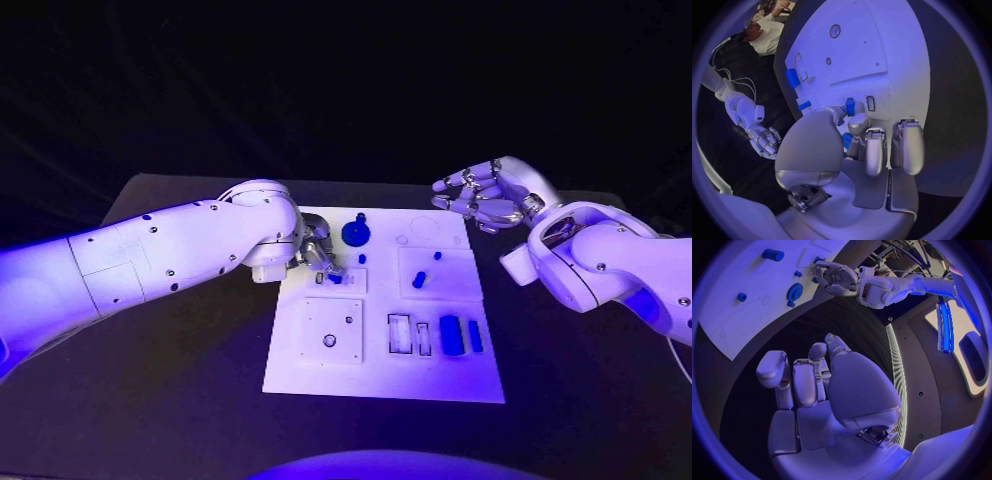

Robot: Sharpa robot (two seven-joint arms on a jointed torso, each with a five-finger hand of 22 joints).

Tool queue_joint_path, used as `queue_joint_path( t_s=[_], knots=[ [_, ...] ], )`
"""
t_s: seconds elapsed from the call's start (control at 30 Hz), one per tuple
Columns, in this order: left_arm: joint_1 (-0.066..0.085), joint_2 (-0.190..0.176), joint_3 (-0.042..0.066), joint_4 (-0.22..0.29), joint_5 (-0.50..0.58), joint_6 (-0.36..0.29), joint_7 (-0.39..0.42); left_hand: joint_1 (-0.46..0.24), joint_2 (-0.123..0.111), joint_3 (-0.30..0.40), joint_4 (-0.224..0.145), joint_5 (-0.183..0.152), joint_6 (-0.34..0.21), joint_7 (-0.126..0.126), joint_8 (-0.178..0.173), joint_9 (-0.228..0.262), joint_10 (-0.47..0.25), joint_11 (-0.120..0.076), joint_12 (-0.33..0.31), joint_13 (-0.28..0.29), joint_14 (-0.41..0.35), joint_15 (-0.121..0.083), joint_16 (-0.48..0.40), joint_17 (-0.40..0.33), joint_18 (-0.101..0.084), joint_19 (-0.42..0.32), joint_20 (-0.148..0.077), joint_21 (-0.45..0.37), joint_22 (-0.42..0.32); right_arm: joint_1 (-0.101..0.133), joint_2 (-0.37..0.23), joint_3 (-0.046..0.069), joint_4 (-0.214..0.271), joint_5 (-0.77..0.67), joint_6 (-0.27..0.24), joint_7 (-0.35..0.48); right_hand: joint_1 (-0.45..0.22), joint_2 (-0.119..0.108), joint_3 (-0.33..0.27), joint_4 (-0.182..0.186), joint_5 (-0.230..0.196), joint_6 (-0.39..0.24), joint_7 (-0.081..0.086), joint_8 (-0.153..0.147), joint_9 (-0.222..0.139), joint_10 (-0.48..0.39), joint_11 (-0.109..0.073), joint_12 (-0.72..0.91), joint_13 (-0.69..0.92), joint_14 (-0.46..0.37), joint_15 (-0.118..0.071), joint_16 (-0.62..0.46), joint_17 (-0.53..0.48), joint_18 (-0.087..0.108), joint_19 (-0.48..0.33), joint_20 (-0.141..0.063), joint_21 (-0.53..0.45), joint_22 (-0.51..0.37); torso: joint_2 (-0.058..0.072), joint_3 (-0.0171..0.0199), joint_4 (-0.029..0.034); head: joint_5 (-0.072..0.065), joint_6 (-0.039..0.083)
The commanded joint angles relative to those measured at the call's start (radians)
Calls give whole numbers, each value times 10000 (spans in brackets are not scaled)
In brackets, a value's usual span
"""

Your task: Assemble the parts on the task board

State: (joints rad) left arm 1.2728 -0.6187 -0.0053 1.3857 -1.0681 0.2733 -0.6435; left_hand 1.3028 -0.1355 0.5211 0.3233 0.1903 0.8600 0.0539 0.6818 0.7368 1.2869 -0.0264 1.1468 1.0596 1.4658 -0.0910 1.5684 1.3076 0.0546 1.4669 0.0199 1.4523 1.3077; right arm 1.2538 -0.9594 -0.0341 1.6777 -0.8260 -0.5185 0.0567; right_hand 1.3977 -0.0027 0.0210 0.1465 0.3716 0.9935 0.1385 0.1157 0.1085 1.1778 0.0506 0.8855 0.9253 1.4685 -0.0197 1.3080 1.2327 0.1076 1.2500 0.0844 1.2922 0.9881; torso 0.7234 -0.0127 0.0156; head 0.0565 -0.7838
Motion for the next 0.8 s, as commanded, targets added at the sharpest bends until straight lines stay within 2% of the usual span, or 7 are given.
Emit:
queue_joint_path(
  t_s=[0.03, 0.3, 0.8],
  knots=[
    [-88, 31, -61, -15, -11, 374, -61, -185, -6, 1635, -1609, 29, 63, -80, 25, 25, 101, 9, 54, 31, 1050, 72, 24, 2632, -181, 411, 56, 47, 989, -7, -5, 0, 23, -12, 53, 110, -84, -2, -13, 63, -61, 93, -2, -42, -12, 17, -17, -1, -10, 336, -64, -59, 1, 93, -24, -20, -45, -15, -1, 2, 4, -11, 3],
    [-87, 115, -62, -69, -11, 349, -97, -924, -133, 1257, -1485, -6, 255, -204, 61, 97, 202, -82, 140, 95, 1050, 11, 24, 2632, -183, 422, 6, 62, 1028, -6, -13, 0, 41, -4, 63, 105, -84, -2, -13, 63, -61, 93, -2, -42, -12, 17, -17, -1, -10, 336, -64, -59, 1, 93, -24, -20, -45, -15, -2, 4, -1, -3, -35],
    [-87, 215, -63, -122, -47, 407, -218, -1688, -106, 644, -1285, -15, 571, -304, 0, 87, 241, -165, 38, -54, 1050, -70, 24, 2632, -204, 466, -66, 109, 1127, -6, -23, 1, 56, 67, 70, 129, -109, 1, -1, 87, -39, 77, 2, -53, -17, -25, -14, -55, -66, 328, -62, -93, -35, 109, -67, -19, -89, -97, -1, 0, 1, -47, -84]
  ],
)
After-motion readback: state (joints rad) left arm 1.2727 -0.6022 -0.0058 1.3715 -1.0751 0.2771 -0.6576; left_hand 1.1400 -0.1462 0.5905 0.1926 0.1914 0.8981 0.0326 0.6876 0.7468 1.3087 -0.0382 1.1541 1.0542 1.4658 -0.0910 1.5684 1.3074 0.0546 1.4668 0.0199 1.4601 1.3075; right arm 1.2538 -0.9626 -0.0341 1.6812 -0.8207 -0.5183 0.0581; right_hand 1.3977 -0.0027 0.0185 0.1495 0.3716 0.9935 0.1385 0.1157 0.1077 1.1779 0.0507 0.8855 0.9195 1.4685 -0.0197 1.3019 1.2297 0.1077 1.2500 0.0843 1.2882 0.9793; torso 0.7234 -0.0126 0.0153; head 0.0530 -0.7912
